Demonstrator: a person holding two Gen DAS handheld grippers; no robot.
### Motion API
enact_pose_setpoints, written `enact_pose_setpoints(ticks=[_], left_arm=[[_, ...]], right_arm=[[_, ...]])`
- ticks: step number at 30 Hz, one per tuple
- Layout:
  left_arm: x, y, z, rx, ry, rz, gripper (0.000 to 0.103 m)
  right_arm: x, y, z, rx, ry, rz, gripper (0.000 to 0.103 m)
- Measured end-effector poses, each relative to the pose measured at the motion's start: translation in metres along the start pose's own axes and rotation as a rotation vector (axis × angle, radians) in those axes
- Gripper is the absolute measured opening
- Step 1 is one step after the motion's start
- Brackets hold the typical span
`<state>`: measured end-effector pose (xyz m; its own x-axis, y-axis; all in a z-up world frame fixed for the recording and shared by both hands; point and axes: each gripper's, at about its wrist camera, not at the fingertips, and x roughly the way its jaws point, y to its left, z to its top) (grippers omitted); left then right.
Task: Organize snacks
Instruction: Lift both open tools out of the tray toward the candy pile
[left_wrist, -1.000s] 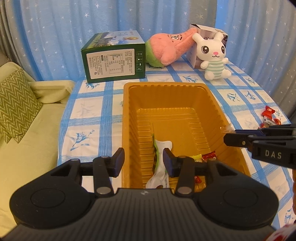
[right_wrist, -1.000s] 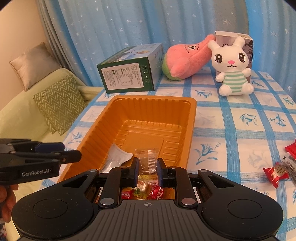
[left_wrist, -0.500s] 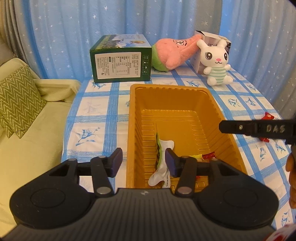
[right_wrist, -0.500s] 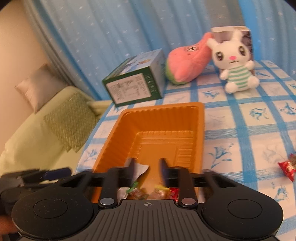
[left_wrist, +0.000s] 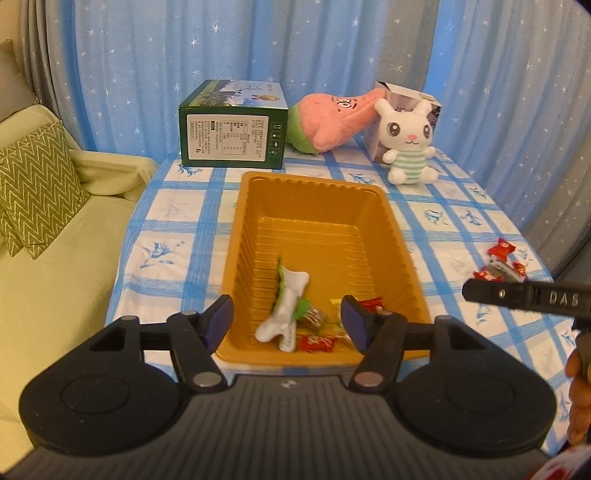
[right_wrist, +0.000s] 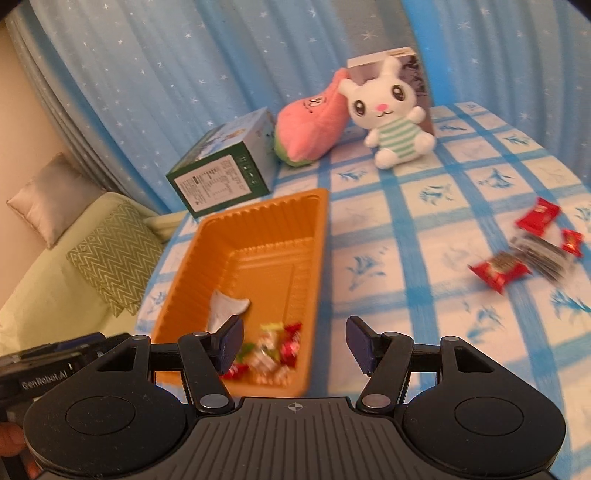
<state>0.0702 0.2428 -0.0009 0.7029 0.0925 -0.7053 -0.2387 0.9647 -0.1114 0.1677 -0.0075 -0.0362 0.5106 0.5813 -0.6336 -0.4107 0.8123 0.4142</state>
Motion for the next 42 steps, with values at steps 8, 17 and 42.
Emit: enact_pose_setpoints(ticks=[8, 17, 42], left_arm=[[-0.03, -0.026, -0.017, -0.03, -0.006, -0.023, 0.076], [-0.058, -0.053, -0.032, -0.052, -0.019, -0.049, 0.088], [-0.063, -0.156, -0.037, 0.095, -0.019, -0.176, 0.09]], right_arm=[[-0.044, -0.001, -0.026, -0.049, -0.009, -0.064, 0.061], [-0.085, -0.018, -0.041, -0.038, -0.035, -0.104, 0.061], [-0.163, -0.106, -0.054, 0.097, -0.125, -0.24, 0.061]])
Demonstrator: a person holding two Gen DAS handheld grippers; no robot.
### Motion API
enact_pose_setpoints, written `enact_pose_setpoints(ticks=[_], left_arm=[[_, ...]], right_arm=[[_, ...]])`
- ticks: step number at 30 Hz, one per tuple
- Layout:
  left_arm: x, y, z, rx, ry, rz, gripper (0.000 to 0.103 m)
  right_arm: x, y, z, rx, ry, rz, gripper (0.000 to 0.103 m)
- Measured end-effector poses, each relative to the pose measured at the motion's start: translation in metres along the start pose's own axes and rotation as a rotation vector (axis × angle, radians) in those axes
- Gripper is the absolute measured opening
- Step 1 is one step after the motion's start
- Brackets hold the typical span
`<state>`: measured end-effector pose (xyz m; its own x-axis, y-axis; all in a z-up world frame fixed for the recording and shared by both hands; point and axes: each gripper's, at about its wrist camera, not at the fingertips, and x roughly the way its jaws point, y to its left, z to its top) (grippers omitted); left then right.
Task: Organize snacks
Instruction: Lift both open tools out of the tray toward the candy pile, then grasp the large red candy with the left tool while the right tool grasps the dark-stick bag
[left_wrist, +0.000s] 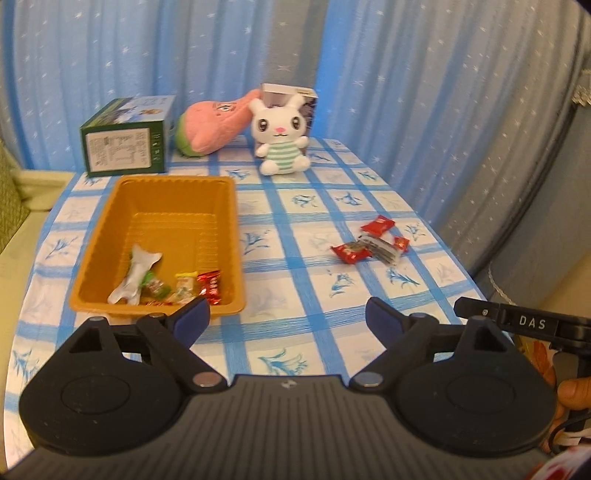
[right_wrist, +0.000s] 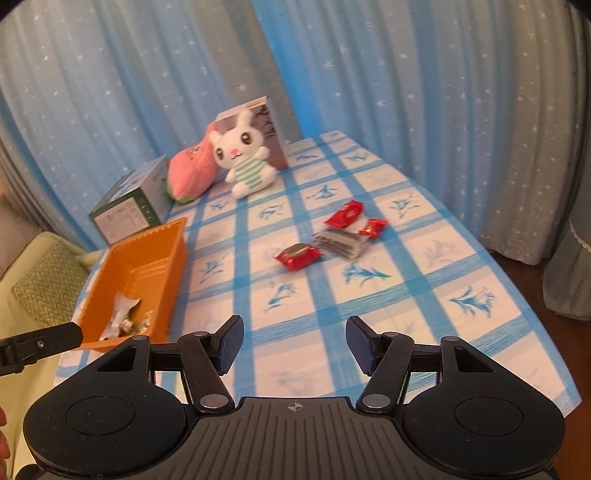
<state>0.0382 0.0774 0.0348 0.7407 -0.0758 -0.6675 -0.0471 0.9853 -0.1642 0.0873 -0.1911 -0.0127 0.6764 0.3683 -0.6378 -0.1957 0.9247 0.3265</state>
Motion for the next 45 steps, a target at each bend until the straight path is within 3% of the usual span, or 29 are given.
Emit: enact_pose_setpoints(ticks=[17, 30, 39, 45], left_arm=[[0.049, -0.058, 0.018, 0.125, -0.002, -0.054, 0.089], [0.092, -0.084, 0.035, 0.201, -0.03, -0.079, 0.089], [0.152, -0.087, 0.046, 0.253, 0.066, -0.071, 0.088], [0.197, -0.089, 0.056, 0.303, 0.114, -0.098, 0.081]], right_arm=[[0.008, -0.045, 0.018, -0.024, 0.004, -0.07, 0.061], [0.043, -0.075, 0.035, -0.052, 0.04, -0.104, 0.061], [0.078, -0.082, 0.051, -0.124, 0.048, -0.083, 0.061], [0.112, -0.09, 0.063, -0.156, 0.06, -0.051, 0.061]])
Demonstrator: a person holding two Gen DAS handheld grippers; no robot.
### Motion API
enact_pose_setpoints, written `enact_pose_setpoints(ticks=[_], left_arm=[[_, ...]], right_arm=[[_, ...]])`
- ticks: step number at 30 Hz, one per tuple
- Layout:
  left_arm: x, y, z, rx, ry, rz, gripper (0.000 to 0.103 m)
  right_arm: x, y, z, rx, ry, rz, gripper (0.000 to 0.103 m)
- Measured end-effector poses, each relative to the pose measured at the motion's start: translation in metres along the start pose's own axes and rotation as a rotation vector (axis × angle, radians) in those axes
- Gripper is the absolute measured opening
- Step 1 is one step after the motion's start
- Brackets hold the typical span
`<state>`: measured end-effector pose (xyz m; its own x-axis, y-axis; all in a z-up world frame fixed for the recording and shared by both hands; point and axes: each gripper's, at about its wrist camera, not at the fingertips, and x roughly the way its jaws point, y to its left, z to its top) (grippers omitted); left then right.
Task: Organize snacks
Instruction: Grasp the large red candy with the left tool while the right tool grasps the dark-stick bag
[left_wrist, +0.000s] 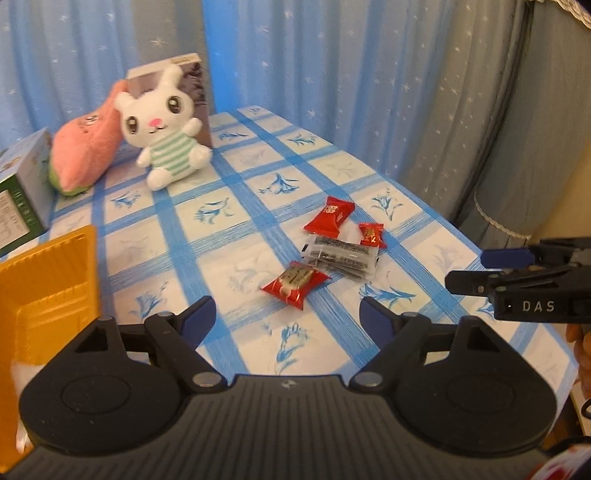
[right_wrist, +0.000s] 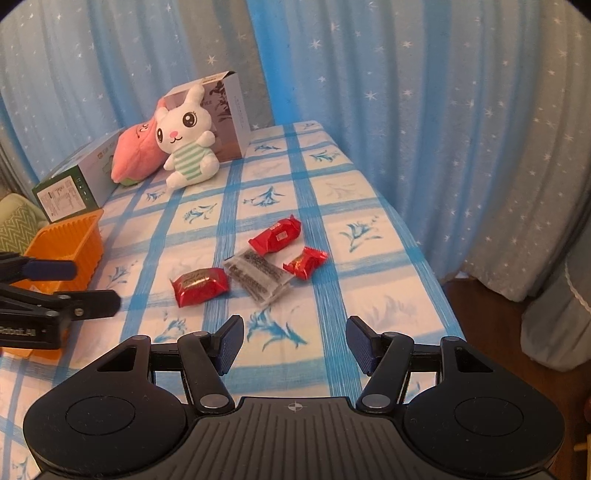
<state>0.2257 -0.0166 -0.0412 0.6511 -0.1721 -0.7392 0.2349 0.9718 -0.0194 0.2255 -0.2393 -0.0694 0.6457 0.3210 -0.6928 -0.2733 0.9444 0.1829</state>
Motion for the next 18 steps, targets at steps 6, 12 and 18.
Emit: enact_pose_setpoints(ticks=[6, 12, 18], left_arm=[[0.052, 0.004, 0.012, 0.065, 0.073, -0.042, 0.068], [0.098, 0.004, 0.02, 0.141, 0.127, -0.09, 0.058], [0.13, 0.005, 0.023, 0.169, 0.182, -0.124, 0.038]], right_arm=[[0.03, -0.004, 0.01, -0.063, 0.0, 0.018, 0.061], [0.056, -0.008, 0.014, -0.092, 0.009, 0.027, 0.061], [0.072, -0.01, 0.017, -0.117, 0.017, 0.046, 0.061]])
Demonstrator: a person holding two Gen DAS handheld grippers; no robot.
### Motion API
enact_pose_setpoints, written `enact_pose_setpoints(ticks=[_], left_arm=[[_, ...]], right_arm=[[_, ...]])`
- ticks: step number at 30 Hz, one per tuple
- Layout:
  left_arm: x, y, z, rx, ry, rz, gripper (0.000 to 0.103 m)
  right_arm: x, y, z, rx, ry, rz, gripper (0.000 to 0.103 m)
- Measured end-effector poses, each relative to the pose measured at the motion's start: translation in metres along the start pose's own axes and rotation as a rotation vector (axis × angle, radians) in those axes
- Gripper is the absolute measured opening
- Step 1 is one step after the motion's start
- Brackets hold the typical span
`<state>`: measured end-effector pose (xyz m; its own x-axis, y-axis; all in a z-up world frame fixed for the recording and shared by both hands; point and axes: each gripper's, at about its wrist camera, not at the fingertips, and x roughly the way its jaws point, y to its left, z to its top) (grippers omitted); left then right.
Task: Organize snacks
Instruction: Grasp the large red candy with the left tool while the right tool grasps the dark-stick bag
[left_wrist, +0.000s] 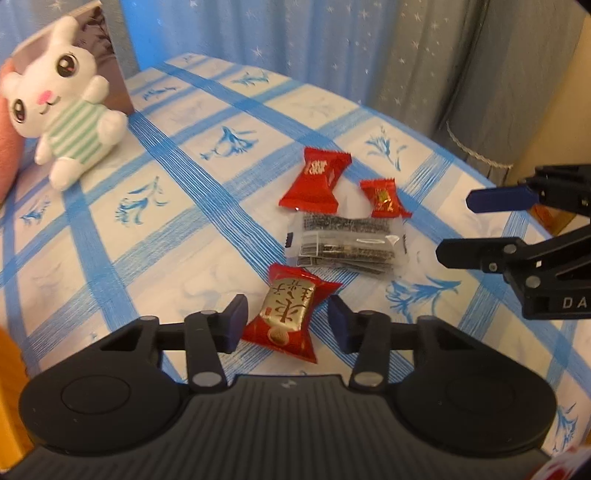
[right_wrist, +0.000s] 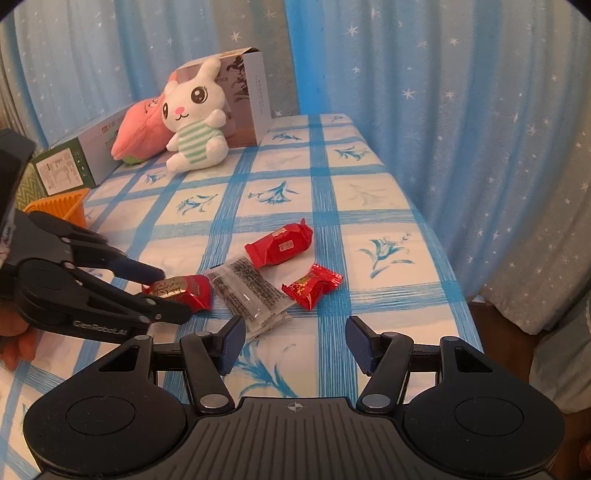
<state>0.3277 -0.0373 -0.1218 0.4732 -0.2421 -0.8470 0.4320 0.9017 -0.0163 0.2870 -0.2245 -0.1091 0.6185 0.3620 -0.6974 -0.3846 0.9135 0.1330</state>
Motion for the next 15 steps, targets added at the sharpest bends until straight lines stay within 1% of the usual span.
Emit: enact_pose_setpoints(ticks=[1, 2, 3, 6, 10, 12, 15], left_arm=[[0.003, 0.001, 0.0, -0.003, 0.008, -0.005, 0.034], [0.006, 0.002, -0.001, -0.009, 0.015, -0.009, 0.028], [0.006, 0.002, -0.003, -0.021, 0.011, -0.01, 0.024], [0.0, 0.007, -0.009, -0.089, 0.011, 0.0, 0.023], [-0.02, 0.012, -0.023, -0.171, -0.007, 0.027, 0.023], [-0.03, 0.014, -0.029, -0.199, -0.02, 0.05, 0.023], [-0.043, 0.015, -0.037, -0.233, -0.046, 0.057, 0.023]], right_arm=[[0.002, -0.001, 0.001, -0.006, 0.002, 0.003, 0.061], [0.005, -0.001, 0.002, -0.012, 0.004, 0.007, 0.061], [0.007, -0.001, 0.003, -0.018, 0.004, 0.012, 0.061], [0.013, 0.003, 0.009, -0.06, 0.001, 0.035, 0.061], [0.027, 0.014, 0.019, -0.141, 0.001, 0.082, 0.061], [0.037, 0.02, 0.023, -0.173, 0.011, 0.106, 0.06], [0.053, 0.03, 0.029, -0.232, 0.038, 0.129, 0.057]])
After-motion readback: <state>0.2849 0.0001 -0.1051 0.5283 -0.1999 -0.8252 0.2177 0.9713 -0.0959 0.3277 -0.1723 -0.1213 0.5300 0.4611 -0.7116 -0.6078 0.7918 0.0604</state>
